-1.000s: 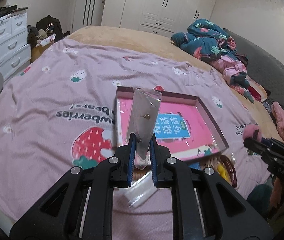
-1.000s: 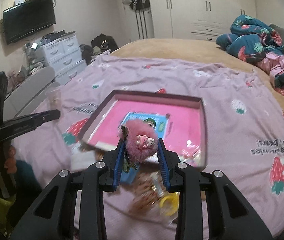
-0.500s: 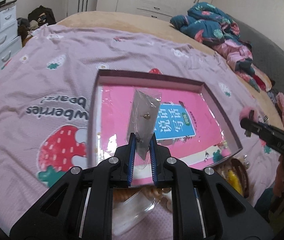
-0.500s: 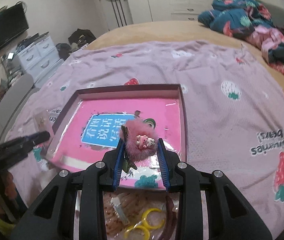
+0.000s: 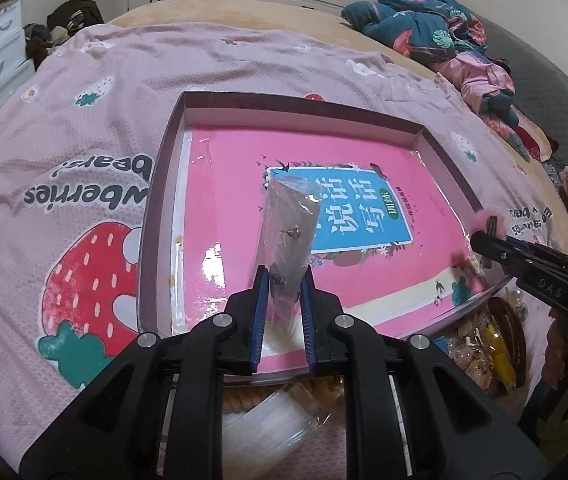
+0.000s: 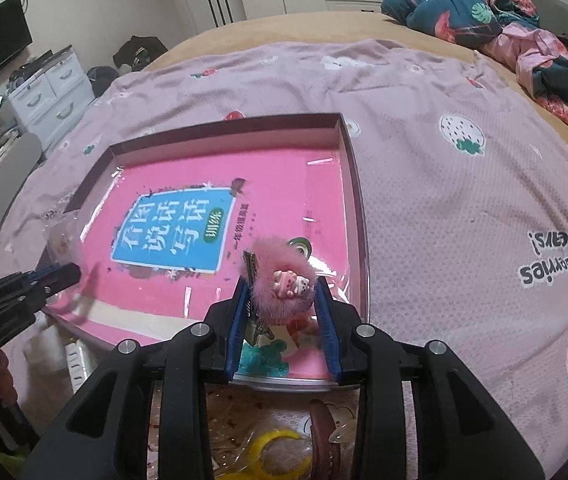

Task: Organize jewelry
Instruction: 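Open the left tool over the pink book while the right tool releases the pink clip, then withdraw both tools from the box back toward the accessory pile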

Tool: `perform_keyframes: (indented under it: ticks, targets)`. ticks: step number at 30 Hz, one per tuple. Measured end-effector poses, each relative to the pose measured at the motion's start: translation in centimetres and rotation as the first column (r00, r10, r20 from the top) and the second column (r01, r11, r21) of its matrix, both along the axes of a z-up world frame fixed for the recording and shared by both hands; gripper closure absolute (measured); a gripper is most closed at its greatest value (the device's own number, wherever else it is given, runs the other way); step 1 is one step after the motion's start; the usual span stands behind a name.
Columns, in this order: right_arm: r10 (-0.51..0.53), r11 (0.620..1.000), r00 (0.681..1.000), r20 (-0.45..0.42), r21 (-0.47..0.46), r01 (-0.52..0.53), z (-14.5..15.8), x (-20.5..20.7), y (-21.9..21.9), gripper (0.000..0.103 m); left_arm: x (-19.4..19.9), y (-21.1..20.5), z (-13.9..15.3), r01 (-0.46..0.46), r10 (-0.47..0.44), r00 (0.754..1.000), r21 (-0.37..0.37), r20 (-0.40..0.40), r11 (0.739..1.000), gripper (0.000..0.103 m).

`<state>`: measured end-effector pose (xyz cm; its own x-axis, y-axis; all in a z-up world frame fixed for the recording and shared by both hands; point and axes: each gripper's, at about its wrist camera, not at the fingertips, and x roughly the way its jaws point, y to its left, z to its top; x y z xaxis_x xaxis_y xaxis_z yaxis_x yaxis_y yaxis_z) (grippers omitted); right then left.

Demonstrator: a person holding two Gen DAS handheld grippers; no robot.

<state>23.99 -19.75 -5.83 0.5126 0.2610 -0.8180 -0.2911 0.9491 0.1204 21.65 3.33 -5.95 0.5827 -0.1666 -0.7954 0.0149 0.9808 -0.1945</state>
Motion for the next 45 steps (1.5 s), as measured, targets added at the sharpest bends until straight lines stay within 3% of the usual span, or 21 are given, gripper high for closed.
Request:
perform_keyframes:
  ticks: [3,5,6,16,19,28,45]
  targets:
    - [-0.013,1.000,1.000,-0.004,0.010,0.013,-0.1,-0.1,-0.3,0.069,-0.2,-0.1,0.1,-0.003,0.003,1.000,0.005,0.003,1.000,0.092]
    - [-0.028,0.999,1.000,0.008,0.024,0.027,0.2,-0.5,-0.6,0.056,-0.4,-0.1,0.1,-0.006,0.006,1.000,0.007,-0.002,1.000,0.090]
    - [-0.035,0.999,0.999,0.021,0.029,0.034,0.4,-0.8,-0.8,0.046,-0.5,-0.1,0.2,-0.006,0.006,1.000,0.005,-0.003,1.000,0.084]
    - [-0.059,0.996,0.988,0.145,0.073,0.048,4.5,-4.0,-2.4,0.021,-2.2,0.6,2.5,-0.025,0.025,0.998,0.007,0.051,1.000,0.053]
    - [-0.050,0.995,0.983,0.174,0.089,0.035,6.0,-5.2,-2.7,0.016,-3.2,0.9,3.9,-0.035,0.035,0.996,-0.009,0.083,0.999,0.038]
    - [-0.042,0.991,0.966,0.253,0.130,0.009,9.7,-8.5,-3.1,0.010,-6.4,1.5,7.3,-0.067,0.068,0.985,-0.010,0.158,0.998,0.013]
    - [-0.023,0.990,0.935,0.354,0.138,-0.027,13.8,-13.7,-3.4,0.009,-11.9,1.8,11.1,-0.070,0.071,0.963,-0.014,0.260,0.997,0.009]
